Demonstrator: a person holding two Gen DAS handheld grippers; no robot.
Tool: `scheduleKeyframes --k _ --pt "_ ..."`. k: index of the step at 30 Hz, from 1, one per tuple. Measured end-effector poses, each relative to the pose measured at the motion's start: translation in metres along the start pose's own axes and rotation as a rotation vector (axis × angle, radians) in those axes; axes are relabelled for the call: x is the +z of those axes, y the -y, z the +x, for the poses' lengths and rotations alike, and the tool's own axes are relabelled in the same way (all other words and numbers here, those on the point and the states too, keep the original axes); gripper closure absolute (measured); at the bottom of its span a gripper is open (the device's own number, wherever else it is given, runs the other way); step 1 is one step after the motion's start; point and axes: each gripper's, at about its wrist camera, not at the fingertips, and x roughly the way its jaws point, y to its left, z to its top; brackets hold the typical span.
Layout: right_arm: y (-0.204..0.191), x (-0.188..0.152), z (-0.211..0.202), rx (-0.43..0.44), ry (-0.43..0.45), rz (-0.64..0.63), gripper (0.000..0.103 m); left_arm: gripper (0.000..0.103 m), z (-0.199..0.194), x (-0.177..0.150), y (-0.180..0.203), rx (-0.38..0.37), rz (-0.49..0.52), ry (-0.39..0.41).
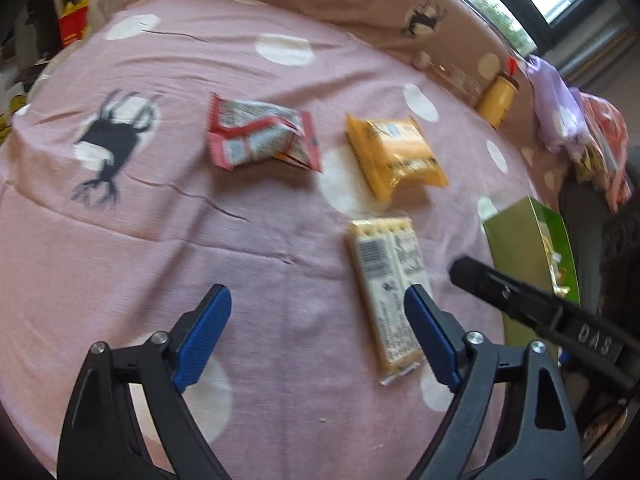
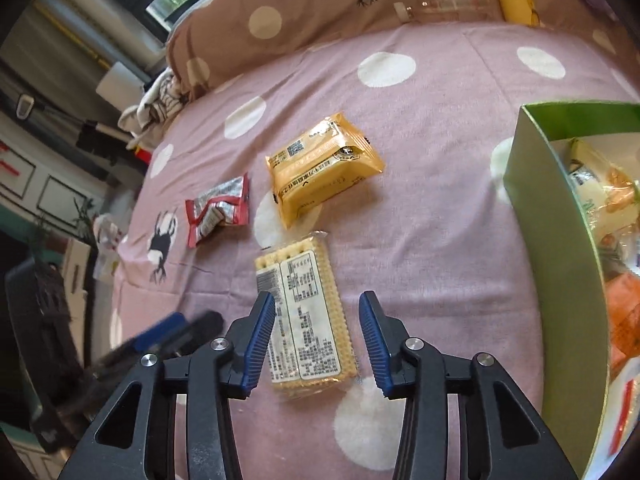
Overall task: Organize snacks
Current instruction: 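Grasp the long cracker pack with the right gripper and lift it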
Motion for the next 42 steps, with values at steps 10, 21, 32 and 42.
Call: scheduleKeyframes --k 10,21,32,42 --pt "-0.006 0.004 0.043 0.018 -0.092 0.003 0.058 0.050 0.026 -0.007 0.027 -0.010 0.082 -0.029" --pt "-0.009 -0.004 0.037 0.038 -0.074 0.005 0.052 0.074 0.021 -0.010 0.040 -0.067 0.130 0.008" --pt "-0.032 -0.015 -0.020 0.040 0.116 -0.030 0.052 0.074 -0.027 -0.018 0.061 -0.067 0.252 0.194" --pt "-0.045 -0.021 -0.063 -0.015 0.270 -0.066 0.052 0.074 -0.049 -0.022 0.077 -0.141 0.277 0.297"
